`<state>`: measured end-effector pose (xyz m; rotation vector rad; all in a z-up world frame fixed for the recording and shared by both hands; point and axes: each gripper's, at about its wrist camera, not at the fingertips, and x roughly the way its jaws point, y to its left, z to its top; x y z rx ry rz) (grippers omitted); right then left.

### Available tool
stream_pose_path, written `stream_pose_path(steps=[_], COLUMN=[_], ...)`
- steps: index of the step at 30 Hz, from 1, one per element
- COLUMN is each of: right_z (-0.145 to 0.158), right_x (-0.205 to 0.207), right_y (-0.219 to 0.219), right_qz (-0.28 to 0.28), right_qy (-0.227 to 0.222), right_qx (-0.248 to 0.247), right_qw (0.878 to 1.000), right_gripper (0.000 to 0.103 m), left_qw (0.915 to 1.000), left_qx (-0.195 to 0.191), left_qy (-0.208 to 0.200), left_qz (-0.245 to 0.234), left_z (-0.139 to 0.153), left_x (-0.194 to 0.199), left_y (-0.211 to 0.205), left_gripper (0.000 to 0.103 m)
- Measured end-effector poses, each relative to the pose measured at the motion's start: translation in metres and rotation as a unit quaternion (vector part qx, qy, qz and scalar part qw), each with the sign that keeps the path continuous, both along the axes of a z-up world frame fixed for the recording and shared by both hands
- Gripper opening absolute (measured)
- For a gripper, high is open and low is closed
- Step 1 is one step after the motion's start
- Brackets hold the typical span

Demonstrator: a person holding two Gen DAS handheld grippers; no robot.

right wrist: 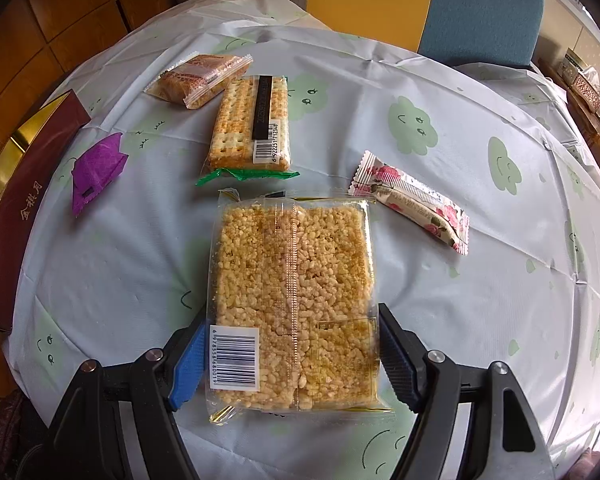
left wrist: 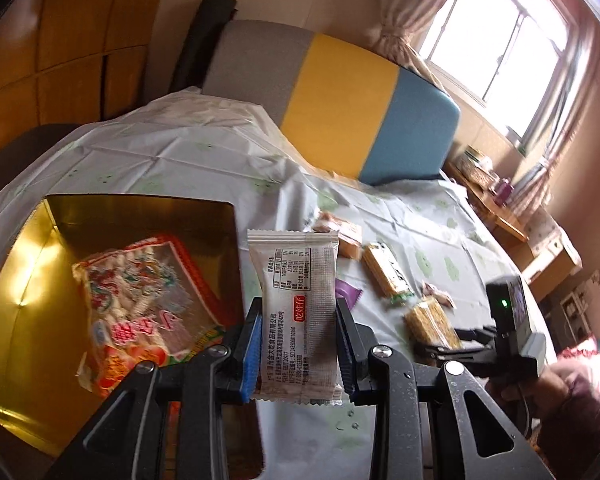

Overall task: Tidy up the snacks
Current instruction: 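Carry the white biscuit into the tin left while the right grasps the rice-cake pack, then release the white biscuit in the tin with the left gripper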

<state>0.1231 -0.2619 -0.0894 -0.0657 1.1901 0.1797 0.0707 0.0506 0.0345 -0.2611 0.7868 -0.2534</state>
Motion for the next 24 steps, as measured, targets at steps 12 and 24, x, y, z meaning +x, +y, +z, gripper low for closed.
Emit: stream_pose_path(steps=[12,24], right_z=[0.000,0.000], right_x=[0.000,0.001], right_y=[0.001,0.000], right_qz=[0.000,0.001], right_qy=[-0.001,-0.001], right_qx=[-0.003,-0.005], right_qw=[1.000,1.000], right_gripper=[0.077,0.077], left_qw=[0.9901,0.9820], left_qx=[-0.039,0.004], left_qy=[0.095,0.152], left_qz=[0.096,0.112], left_z=[-0.037,-0.072], left_x=[0.090,0.091], left_y=[0.058,0.055], left_gripper=[0.033,0.037])
